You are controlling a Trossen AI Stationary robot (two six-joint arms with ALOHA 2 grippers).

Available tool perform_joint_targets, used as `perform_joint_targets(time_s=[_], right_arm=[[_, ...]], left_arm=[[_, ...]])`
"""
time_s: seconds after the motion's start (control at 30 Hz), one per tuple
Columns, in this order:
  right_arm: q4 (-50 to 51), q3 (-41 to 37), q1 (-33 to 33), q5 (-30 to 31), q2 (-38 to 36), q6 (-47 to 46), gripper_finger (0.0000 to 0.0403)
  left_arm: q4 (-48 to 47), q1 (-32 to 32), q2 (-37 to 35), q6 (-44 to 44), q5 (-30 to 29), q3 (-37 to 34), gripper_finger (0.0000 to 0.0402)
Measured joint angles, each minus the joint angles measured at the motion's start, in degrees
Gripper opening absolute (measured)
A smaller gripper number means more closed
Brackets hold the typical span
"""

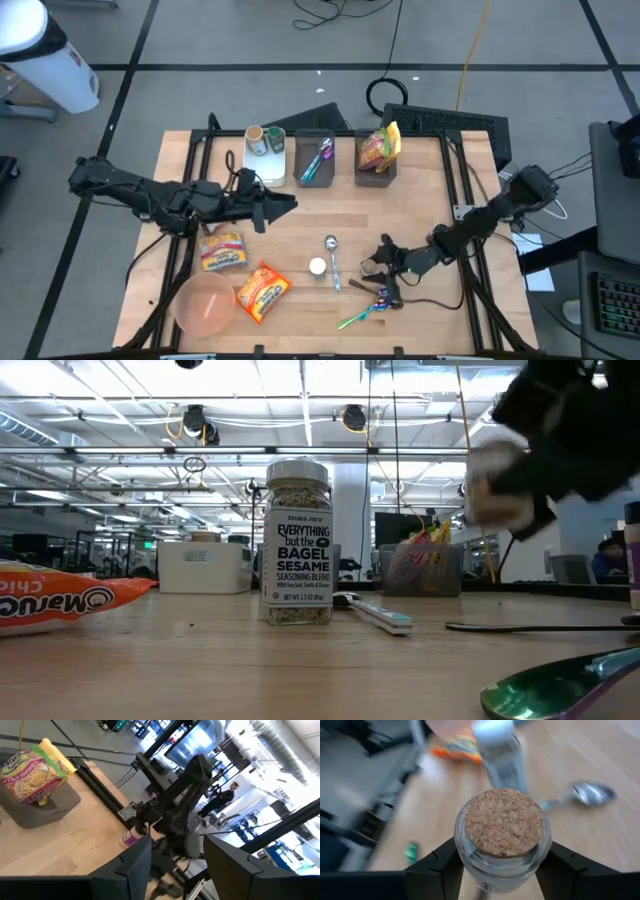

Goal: Pick & Place Food Item
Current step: Put the brown seasoning bottle into the white bin

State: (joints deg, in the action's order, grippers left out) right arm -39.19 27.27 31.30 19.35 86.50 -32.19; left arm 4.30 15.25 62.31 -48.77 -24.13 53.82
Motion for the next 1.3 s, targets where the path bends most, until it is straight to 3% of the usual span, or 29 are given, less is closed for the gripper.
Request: perform_joint_targets(time_s=[0.23, 0.33, 0.53, 0.67, 0.93, 1.3], right_arm=[[3.13, 2.60, -7.51, -12.20, -12.60, -0.10, 0.0187], [9.16, 5.91, -10.91, -17.92, -16.74, -0.11, 0.0187], [20.09, 15.26, -17.85, -34.15, -18.87, -0.54, 0.0187], [22.92, 20.19, -21.81, -42.29, -17.44, -1.44, 0.0187], [26.27, 28.37, -26.49, -49.64, -12.58, -0.30, 0.0187], [32.87, 36.66, -26.74, -49.92, -6.93, 5.54, 0.0187]], left_arm=[[1.76, -0.52, 4.37, 0.25, 3.09, -0.03, 0.0186], [4.43, -0.55, 6.80, 1.04, 4.35, -0.03, 0.0186], [5.77, -1.23, 9.23, 5.19, 5.33, 1.04, 0.0186], [3.44, -3.29, 9.91, 11.23, 6.93, 5.43, 0.0186], [-12.78, -8.51, 14.83, 20.28, 11.41, 21.90, 0.0186], [-16.50, -13.89, 23.32, 17.28, 22.70, 32.77, 0.0186]])
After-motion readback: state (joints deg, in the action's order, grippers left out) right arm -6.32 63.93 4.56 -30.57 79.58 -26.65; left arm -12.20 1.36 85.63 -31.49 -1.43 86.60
